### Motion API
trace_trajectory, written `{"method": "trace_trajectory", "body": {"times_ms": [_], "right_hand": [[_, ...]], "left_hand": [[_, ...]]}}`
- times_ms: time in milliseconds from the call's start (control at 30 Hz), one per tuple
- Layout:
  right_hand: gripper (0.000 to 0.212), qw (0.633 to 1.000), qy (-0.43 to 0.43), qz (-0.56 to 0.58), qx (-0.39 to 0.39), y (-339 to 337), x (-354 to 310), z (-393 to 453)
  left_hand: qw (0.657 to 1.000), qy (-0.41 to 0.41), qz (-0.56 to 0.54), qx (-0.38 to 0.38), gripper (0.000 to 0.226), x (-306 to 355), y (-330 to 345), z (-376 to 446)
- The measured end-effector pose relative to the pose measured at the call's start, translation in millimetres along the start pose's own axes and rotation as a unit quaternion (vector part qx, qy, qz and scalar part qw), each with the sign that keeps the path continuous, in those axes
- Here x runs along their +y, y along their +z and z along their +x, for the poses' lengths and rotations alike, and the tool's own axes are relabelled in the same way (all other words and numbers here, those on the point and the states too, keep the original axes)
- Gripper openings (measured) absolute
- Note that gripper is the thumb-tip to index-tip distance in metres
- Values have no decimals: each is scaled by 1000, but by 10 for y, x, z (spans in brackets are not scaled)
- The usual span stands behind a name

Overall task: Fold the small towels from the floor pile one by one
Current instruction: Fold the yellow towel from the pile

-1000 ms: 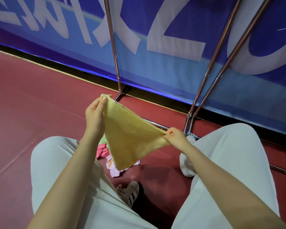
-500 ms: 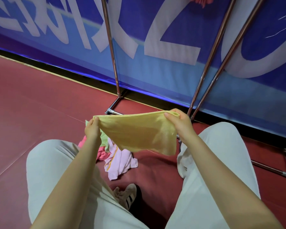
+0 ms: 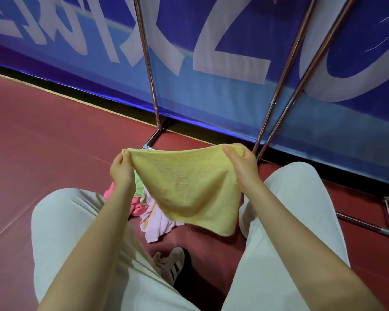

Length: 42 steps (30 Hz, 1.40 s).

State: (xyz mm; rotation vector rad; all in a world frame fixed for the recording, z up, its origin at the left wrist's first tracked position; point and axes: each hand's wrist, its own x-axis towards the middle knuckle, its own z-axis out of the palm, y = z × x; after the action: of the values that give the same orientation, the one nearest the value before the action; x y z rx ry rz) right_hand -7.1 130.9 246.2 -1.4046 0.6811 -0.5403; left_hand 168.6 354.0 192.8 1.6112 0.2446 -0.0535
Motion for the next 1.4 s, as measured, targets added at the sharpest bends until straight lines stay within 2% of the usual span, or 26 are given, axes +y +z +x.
{"method": "trace_trajectory", "body": {"times_ms": [133,300,433,467,567,633,700,767,867,933,1000,1067,1233,1333,1400], "right_hand": [[3,999,13,-1,32,-25,17,60],[6,999,16,-37,8,12,46,67],[57,997,44,-69,9,46,133,124],[55,996,52,-75,13,37,170,156],[28,993,74,-95,16,31,234,187],[28,992,95,-81,23,57,286,190],[38,989,134,-37,48,102,342,188],[40,980,182,24,74,138,371,182],[19,967,213,104,92,193,394,192],[20,969,198,120,88,269,391,179],[18,976,172,111,71,369,374,135],[19,984,150,93,28,486,358,77],[13,988,124,59,-74,798,265,-90],[13,971,144,131,-138,913,192,-155],[15,966,134,135,-175,961,170,-168]], "left_hand": [[998,48,38,-3,28,1,16,-17],[998,27,44,43,30,-27,17,10],[995,26,79,60,30,-8,0,28],[992,35,100,65,32,-17,-12,40],[992,43,100,71,37,-37,-35,52],[997,15,59,55,38,-14,-39,31],[999,-16,16,41,33,17,-33,26],[999,-16,23,30,28,47,-9,0],[999,-17,51,-3,33,68,64,-100],[998,-31,59,-19,35,75,121,-191],[997,-34,63,-31,28,84,173,-292],[996,-3,71,-62,25,103,214,-394],[972,122,130,-152,40,189,232,-571],[971,131,109,-170,29,217,231,-635],[978,104,79,-162,26,213,222,-640]]}}
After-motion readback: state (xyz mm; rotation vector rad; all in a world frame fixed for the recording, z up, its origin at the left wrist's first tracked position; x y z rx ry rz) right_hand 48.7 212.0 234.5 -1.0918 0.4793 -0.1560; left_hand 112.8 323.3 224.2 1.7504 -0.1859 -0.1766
